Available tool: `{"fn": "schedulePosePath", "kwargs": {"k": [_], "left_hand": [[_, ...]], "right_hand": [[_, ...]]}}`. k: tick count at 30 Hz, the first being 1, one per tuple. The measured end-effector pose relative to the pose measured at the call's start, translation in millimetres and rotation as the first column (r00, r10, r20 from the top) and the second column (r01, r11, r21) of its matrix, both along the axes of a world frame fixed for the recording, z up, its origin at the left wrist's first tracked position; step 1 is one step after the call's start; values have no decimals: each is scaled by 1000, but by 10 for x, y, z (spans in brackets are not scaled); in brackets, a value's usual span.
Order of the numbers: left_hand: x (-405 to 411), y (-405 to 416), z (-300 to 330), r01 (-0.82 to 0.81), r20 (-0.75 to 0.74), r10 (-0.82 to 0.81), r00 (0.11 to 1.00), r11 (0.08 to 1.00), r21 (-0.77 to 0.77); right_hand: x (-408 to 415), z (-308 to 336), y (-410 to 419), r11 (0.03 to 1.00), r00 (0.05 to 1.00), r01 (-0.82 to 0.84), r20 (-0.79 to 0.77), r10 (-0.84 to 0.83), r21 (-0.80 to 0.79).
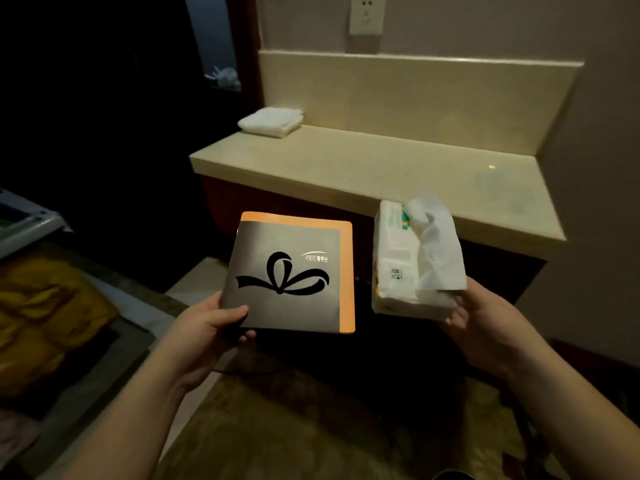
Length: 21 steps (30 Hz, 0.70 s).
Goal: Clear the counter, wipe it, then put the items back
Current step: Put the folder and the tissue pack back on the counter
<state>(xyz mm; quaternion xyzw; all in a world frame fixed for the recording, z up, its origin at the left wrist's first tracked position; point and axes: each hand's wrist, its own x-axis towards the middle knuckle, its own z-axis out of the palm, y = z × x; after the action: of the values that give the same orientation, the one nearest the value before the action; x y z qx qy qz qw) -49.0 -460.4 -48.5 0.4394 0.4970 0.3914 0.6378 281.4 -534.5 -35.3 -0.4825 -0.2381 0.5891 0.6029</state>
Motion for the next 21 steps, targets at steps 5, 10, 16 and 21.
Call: {"fn": "schedulePosePath", "kwargs": {"k": [5, 10, 16, 21], "left_hand": [[-201, 455, 263, -91, -8, 92, 996, 993, 80], [-264, 1060, 508, -128, 21, 127, 992, 982, 138], [-238, 1800, 739, -184, 6, 186, 983, 968, 170], [-237, 2403, 794, -200, -10, 203, 979, 969, 144]], "right_hand": [[-172, 415, 665, 996, 999, -47, -1, 47, 76], [-225, 705, 1435, 995, 997, -77, 25, 75, 58], [-202, 970, 2349, 991, 991, -135, -22, 135, 20], [-103, 1053, 3011, 980, 979, -200, 34, 199, 2]]}}
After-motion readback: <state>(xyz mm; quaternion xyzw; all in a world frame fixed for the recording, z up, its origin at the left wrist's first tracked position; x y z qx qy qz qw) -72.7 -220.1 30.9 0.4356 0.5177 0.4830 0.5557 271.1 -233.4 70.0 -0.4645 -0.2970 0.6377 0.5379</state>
